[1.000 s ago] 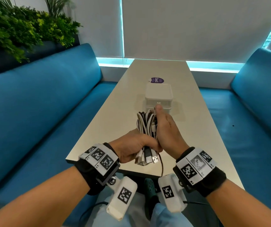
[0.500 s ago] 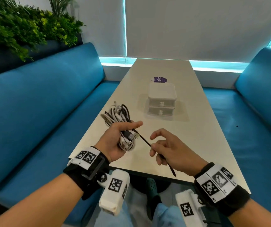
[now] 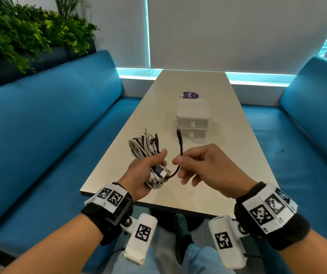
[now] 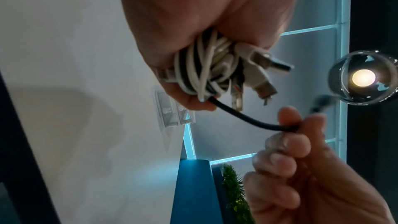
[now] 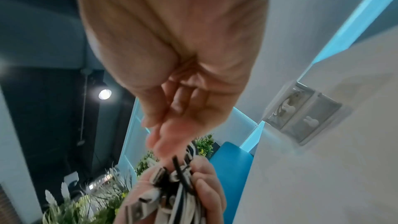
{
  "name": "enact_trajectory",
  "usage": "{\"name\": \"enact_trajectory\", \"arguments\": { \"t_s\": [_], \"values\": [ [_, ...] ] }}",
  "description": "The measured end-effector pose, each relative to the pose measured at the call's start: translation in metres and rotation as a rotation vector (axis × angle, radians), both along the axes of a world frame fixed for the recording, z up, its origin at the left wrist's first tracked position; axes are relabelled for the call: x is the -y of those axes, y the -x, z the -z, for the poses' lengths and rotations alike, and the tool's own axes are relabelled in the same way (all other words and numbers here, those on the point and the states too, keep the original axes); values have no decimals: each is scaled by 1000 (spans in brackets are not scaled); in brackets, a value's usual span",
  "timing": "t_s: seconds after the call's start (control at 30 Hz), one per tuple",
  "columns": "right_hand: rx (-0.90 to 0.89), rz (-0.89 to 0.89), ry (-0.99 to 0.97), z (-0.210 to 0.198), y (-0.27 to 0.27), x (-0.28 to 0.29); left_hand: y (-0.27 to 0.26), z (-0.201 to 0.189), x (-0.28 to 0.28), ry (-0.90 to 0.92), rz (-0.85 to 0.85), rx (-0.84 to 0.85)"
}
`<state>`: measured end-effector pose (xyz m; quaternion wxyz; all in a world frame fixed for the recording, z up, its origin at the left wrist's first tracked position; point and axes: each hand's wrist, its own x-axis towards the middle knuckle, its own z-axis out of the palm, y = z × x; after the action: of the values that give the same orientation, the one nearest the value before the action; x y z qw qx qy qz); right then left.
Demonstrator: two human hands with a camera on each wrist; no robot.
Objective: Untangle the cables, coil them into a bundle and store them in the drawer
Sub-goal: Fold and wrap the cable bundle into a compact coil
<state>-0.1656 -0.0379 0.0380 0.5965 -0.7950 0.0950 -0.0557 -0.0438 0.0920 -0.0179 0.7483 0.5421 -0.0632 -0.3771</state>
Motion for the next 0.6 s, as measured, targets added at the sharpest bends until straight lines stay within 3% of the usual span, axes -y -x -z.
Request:
{"name": "enact_trajectory", "arguments": {
  "t_s": [0.1, 0.3, 0.43, 0.6],
  "values": [
    [-24, 48, 115, 5, -10, 3, 2, 3, -3, 5, 68, -19],
    [-142, -138, 186, 1, -23, 5, 6, 6, 1, 32, 229, -14],
    [-143, -150, 282, 3, -32, 12, 5, 2, 7, 35, 351, -6],
    [-127, -139, 306, 8, -33, 17, 7, -2, 12, 18, 311, -78]
  ]
}}
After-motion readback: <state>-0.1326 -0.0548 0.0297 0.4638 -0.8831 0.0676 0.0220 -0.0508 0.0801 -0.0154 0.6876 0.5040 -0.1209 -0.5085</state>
